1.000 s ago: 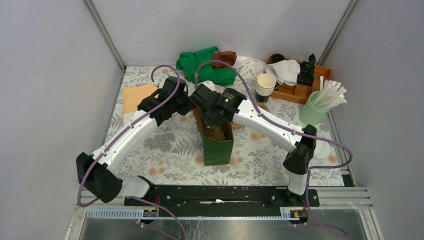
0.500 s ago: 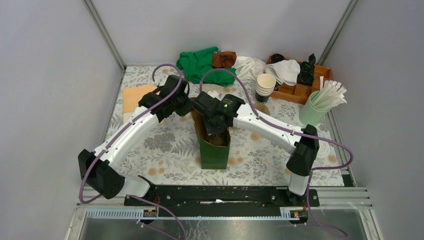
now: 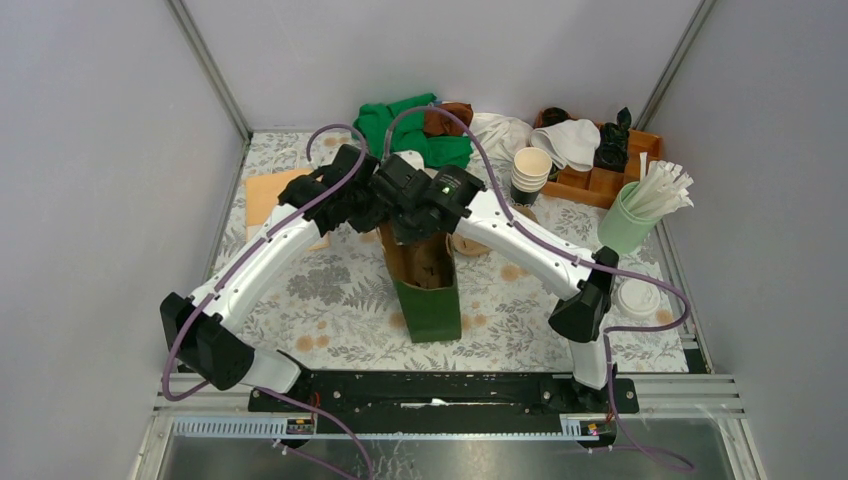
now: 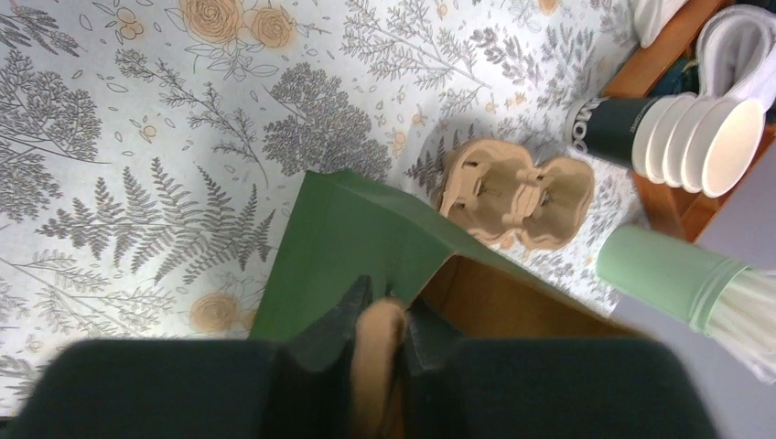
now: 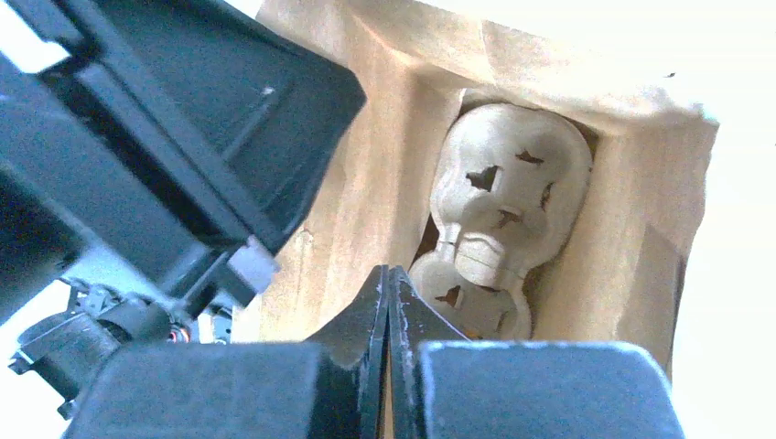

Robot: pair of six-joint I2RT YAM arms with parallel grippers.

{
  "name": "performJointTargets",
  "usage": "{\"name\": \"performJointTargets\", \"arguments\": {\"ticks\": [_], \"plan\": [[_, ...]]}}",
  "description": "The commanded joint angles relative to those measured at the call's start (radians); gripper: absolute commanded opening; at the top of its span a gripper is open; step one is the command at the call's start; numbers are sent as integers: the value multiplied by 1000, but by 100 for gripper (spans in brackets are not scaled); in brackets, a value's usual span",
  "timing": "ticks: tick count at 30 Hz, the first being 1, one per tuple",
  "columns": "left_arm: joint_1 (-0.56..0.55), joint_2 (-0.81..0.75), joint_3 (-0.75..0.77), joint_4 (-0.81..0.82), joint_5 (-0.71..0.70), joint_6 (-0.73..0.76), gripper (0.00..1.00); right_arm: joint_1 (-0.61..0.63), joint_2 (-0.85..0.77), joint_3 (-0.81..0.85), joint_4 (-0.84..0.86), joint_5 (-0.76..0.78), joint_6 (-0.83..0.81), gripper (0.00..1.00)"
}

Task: Pack the takeout coffee
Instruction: Place the cup tray in the takeout bag.

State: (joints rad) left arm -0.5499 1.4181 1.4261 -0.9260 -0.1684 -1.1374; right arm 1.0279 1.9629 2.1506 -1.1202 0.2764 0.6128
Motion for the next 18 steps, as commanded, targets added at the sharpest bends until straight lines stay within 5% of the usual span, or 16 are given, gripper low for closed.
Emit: {"name": "performJointTargets", "arguments": {"ticks": [1, 6, 12, 18], "plan": [[1, 0, 56, -26, -1, -35, 27, 12, -21, 26, -40, 36, -22, 0], [9, -13, 117, -58, -3, 37, 58, 12, -81, -44, -3, 57, -55, 0], [47, -57, 158, -72, 82, 216, 63, 8, -207, -162, 92, 61, -116, 0], [79, -115, 143, 70, 269, 554, 69, 1, -246, -200, 141, 80, -119, 0]]}}
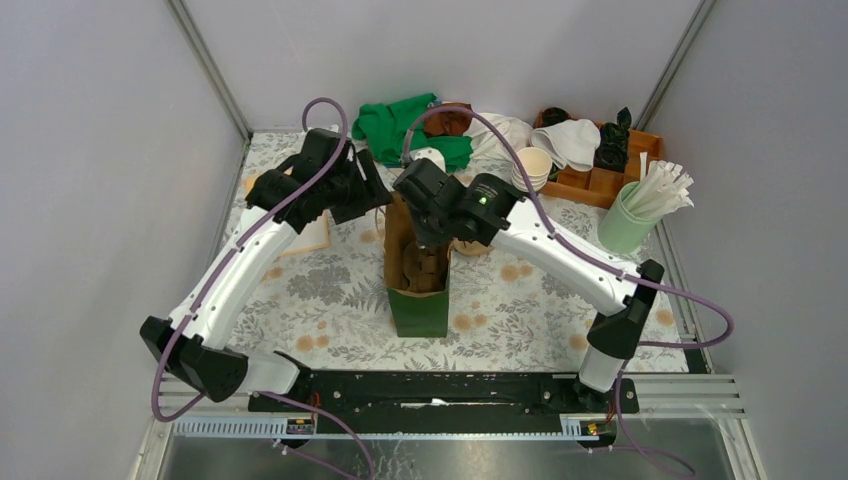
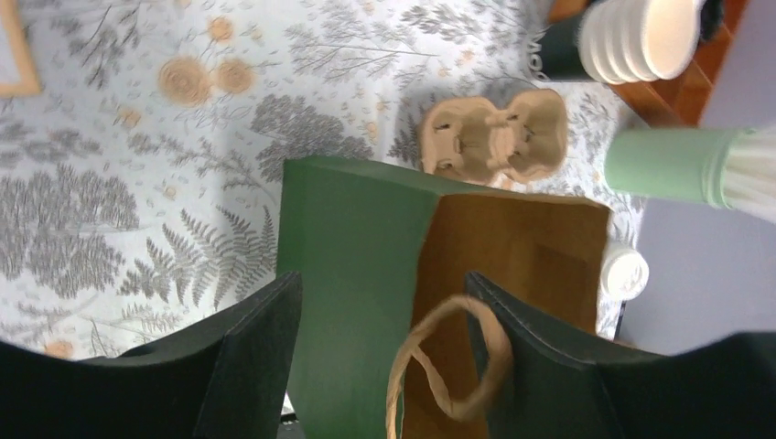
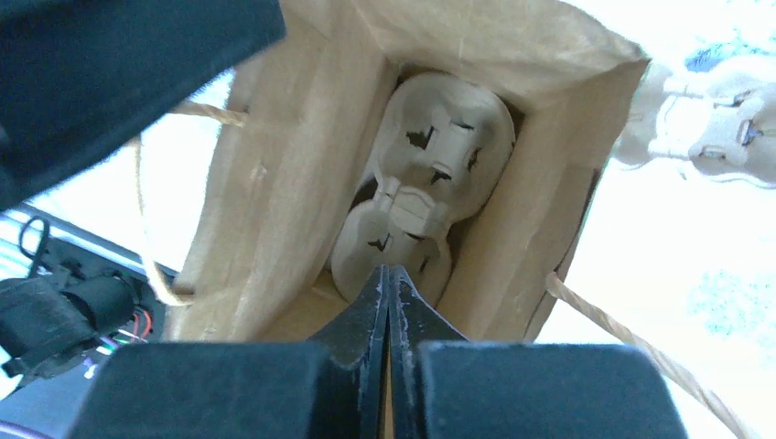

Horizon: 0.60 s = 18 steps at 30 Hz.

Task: Pack the takeout coffee
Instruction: Place the cup tray in the takeout bag.

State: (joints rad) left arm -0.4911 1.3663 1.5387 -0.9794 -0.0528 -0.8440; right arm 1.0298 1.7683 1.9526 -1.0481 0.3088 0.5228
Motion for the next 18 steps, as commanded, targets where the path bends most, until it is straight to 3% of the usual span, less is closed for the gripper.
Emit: {"name": "performJointTargets", "arguments": {"ticks": [1, 11, 18], "plan": [[27, -67, 23, 153, 188, 311, 69, 0, -57, -8, 85, 49, -32, 0], [50, -94, -74, 413, 340, 670, 68, 0, -157, -45, 208, 24, -119, 0], [59, 11, 1, 420, 454, 891, 66, -1, -210, -22, 244, 63, -155, 0]]}}
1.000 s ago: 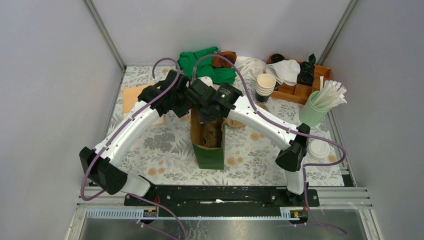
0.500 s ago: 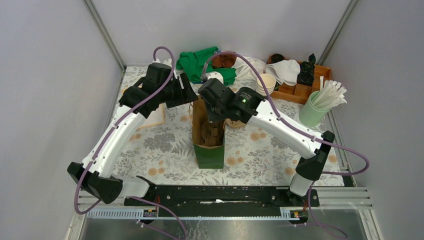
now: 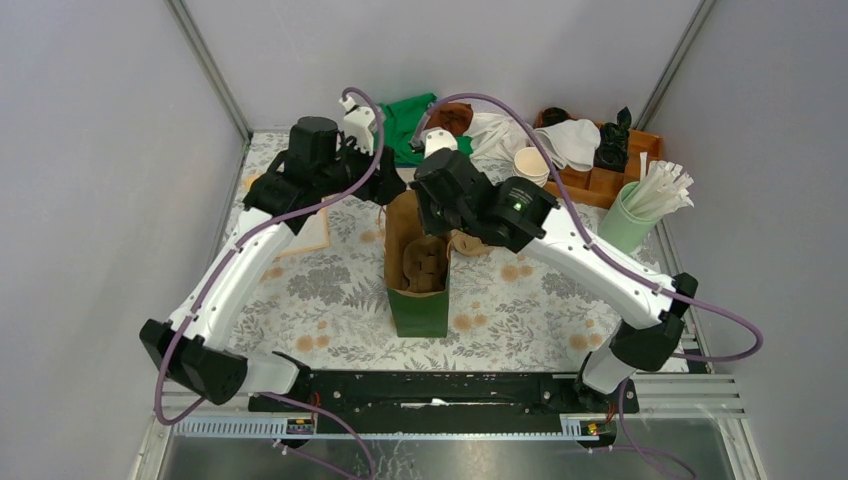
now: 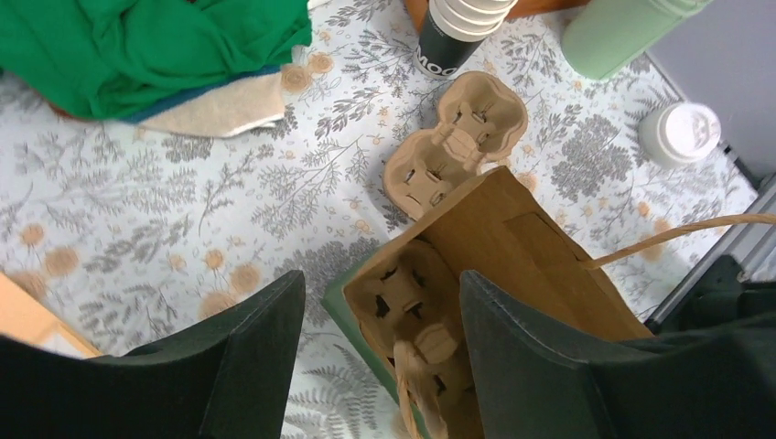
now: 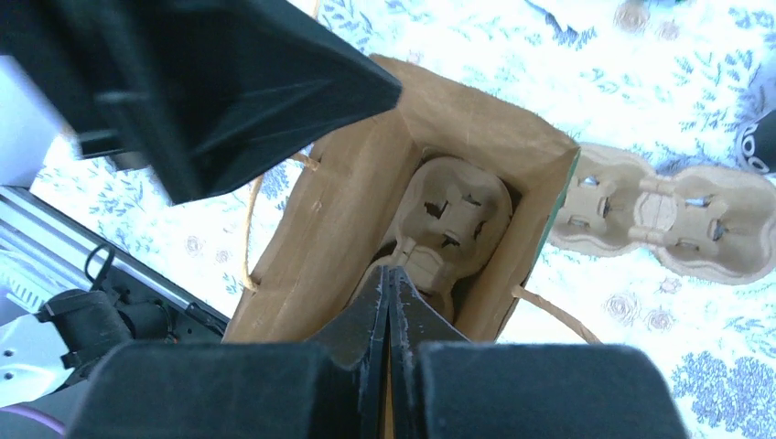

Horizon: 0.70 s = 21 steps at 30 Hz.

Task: Pack the takeout coffee
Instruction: Place the cup tray in the takeout bag.

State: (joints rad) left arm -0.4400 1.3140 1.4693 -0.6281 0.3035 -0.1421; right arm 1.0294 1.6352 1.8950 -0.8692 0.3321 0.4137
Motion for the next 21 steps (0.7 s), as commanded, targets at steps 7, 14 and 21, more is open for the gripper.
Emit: {"name": "performJointTargets", "arguments": {"ticks": [7, 14, 21], "plan": [[23, 99, 169, 67, 154, 232, 70, 0, -110, 36, 95, 65, -86, 0], [45, 181, 289, -27, 287, 320, 71, 0, -122, 39, 93, 101, -98, 0], [52, 329, 394, -130, 455, 367, 70, 0, -132, 56, 70, 125, -104, 0]]}}
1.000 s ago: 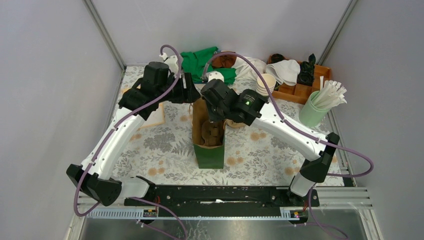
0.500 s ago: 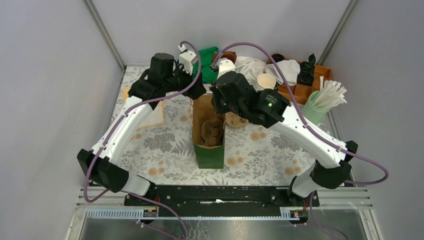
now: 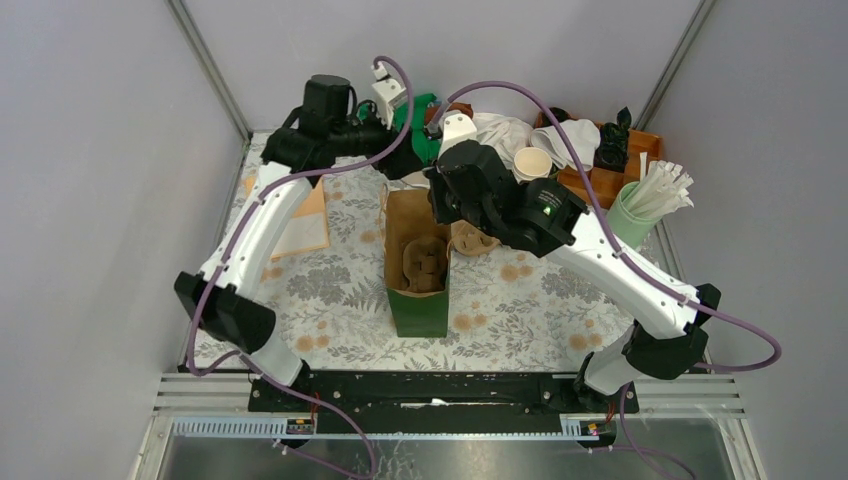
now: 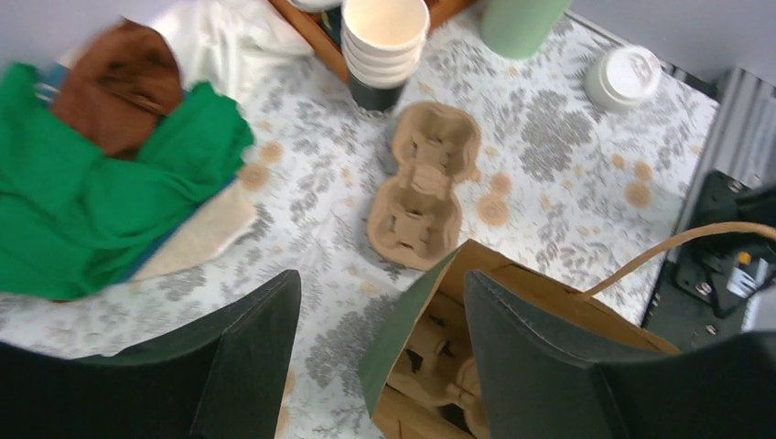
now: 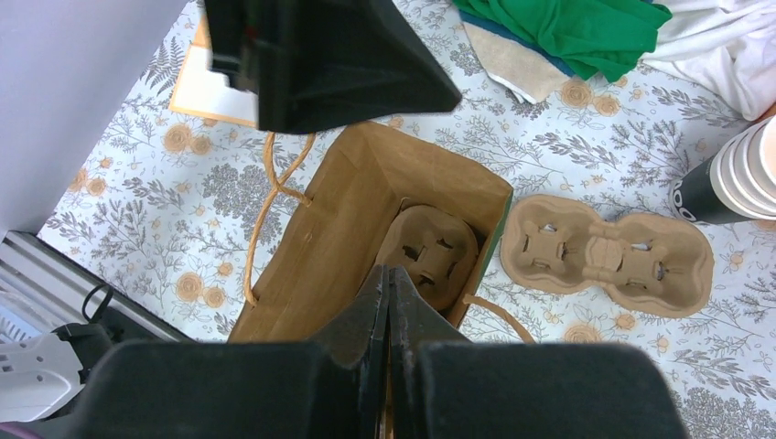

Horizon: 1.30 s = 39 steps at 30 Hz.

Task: Pack the takeout coffee
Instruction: Place the cup tray in the takeout bag.

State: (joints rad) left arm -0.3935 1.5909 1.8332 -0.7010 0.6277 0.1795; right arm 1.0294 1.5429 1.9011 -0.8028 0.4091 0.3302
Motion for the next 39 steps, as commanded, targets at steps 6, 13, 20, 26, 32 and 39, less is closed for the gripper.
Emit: {"name": "performJointTargets", "arguments": {"ticks": [6, 13, 20, 26, 32, 39], "plan": [[4, 97, 5, -56, 171, 57, 67, -2, -42, 55, 0, 57, -21, 0], [-13, 120, -21, -87, 180, 59, 60, 0, -53, 44, -3, 63, -10, 0], [-51, 113, -61, -134, 139, 76, 54, -1, -55, 32, -9, 58, 3, 0], [-64, 103, -69, -134, 79, 63, 29, 0, -50, 32, -12, 46, 13, 0], [-68, 76, -44, -127, -39, -10, 0, 0, -45, 36, -5, 15, 9, 0], [-70, -23, -139, -47, -191, -172, 0, 2, 24, 97, -55, -125, -25, 0]]}}
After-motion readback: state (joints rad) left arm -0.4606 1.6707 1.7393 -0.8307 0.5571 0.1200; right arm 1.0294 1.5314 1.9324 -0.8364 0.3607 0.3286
